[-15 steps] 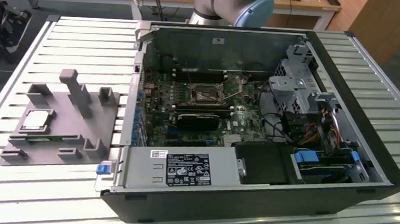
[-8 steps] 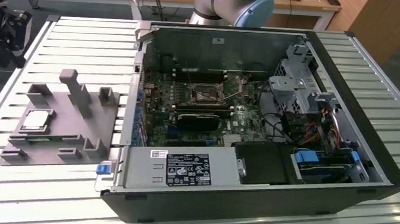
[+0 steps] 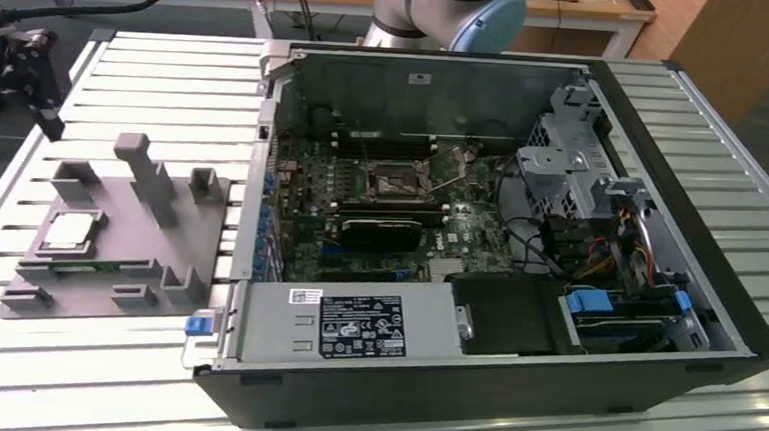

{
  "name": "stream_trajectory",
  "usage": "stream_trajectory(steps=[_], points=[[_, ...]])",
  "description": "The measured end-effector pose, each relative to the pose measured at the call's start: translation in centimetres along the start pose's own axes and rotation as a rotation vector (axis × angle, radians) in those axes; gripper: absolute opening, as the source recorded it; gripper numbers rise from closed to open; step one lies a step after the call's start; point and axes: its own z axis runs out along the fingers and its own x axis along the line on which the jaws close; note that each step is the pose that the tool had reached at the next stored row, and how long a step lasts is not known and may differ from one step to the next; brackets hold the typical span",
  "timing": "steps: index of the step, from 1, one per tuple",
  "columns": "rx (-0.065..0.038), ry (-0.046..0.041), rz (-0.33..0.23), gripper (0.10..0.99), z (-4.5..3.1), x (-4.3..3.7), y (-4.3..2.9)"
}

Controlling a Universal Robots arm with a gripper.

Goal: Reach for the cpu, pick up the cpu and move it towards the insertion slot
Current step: 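Pick up the cpu and move it towards the insertion slot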

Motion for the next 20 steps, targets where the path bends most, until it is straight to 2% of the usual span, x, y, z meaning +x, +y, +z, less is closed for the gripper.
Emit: stream_trajectory(steps=[1,14,15,20], points=[[0.000,0.0001,0.000,0.647,0.18,0.09,-0.02],[0.000,0.0002,0.002,0.659,2.55,1.99,-0.09],[0.000,0.0002,0.003,0.718,2.73,2.11,-0.10],[0.000,-0.0003,0.021,0.718,3.62,2.22,-0.13]])
